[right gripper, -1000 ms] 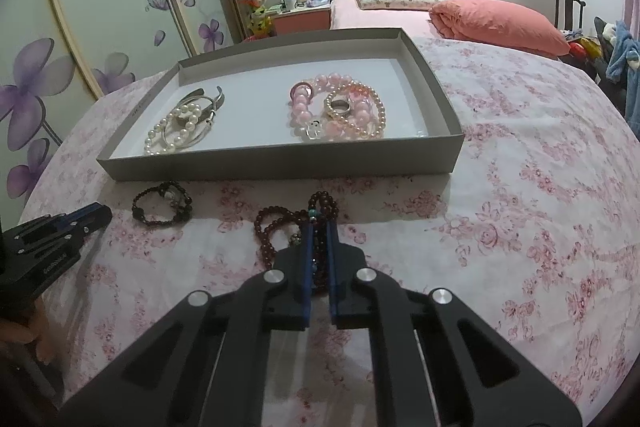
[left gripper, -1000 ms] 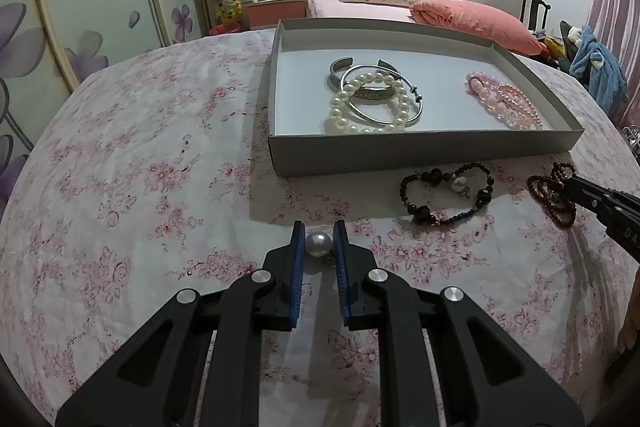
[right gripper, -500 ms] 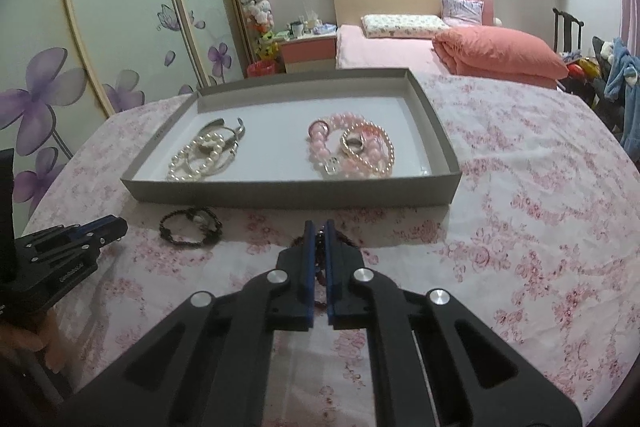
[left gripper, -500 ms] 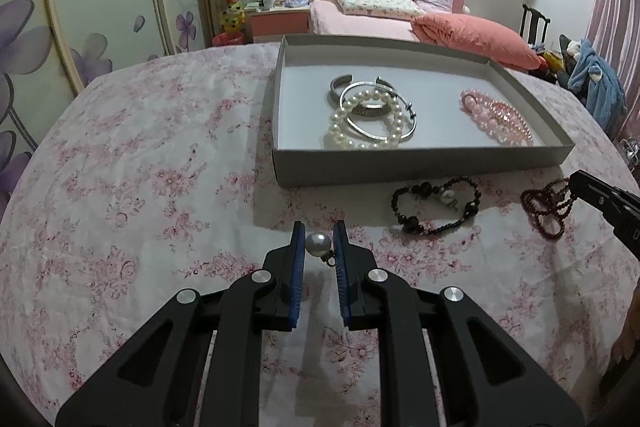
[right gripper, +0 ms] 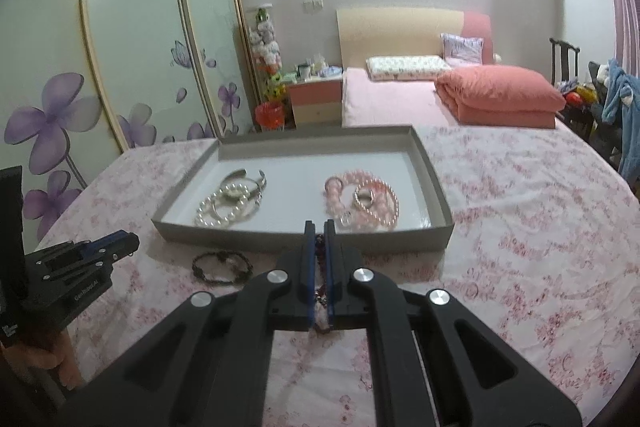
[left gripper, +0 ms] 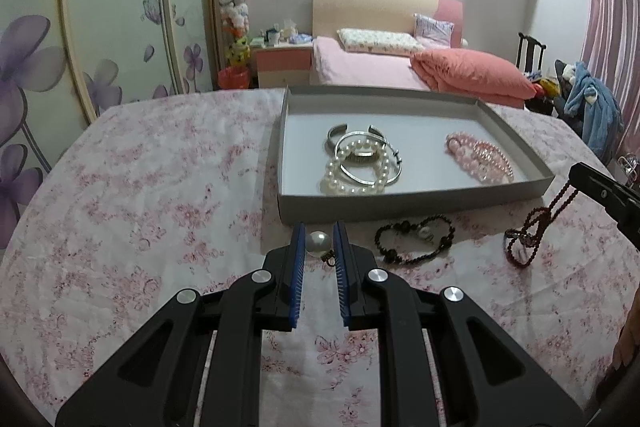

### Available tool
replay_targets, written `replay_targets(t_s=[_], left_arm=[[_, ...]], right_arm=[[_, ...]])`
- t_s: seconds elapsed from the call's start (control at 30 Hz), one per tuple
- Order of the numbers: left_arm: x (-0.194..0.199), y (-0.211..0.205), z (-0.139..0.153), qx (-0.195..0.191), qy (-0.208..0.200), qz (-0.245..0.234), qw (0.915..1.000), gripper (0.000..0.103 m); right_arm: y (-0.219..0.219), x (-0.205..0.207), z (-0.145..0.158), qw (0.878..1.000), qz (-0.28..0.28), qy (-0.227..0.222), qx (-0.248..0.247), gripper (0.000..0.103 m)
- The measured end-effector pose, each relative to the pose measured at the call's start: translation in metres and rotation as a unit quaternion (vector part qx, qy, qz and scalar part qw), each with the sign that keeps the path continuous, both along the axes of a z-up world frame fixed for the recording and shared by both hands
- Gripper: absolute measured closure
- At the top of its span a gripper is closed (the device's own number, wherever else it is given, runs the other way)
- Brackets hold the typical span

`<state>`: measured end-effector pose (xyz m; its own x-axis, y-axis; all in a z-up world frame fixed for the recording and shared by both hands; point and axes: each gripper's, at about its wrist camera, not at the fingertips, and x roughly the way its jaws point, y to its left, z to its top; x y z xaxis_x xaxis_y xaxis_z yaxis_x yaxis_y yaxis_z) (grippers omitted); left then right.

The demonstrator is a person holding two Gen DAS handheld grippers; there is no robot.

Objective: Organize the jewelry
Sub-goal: 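Carry the pearl earring with the left tool while the right tool lifts the red bracelet over the tray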

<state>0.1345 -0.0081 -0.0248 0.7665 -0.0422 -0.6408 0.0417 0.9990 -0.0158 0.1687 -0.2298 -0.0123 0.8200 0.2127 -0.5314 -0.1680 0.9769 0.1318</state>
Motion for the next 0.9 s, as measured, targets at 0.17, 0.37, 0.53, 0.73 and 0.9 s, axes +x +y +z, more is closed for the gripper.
replay_targets(t_s=[0.17,0.37,0.53,0.73,0.9], left_arm=[[-0.006,-0.002,0.009,0.001,-0.026,0.003,0.9996,0.088],[-0.012,-0.005,0.018,0.000,-0.055,0.007,0.9985,0.088],[-0.014,-0.011,0.024,0.002,-0.074,0.006,0.9972,0.088],[-0.016,-0.018,0.031,0.005,-0.096,0.002,0.9953,0.088],[-0.015,-0.023,0.039,0.005,-0.114,-0.003,0.9935,0.088]], right_arm=[[0.003,-0.006,0.008,1.000,-0.001,-0.023,0.002,0.098],[0.006,-0.013,0.020,0.998,-0.006,-0.056,0.001,0.098],[0.012,-0.017,0.027,0.997,-0.010,-0.082,-0.006,0.098],[0.021,-0.022,0.037,0.993,-0.012,-0.118,-0.020,0.098],[0.023,-0.023,0.045,0.989,-0.017,-0.142,-0.023,0.098]])
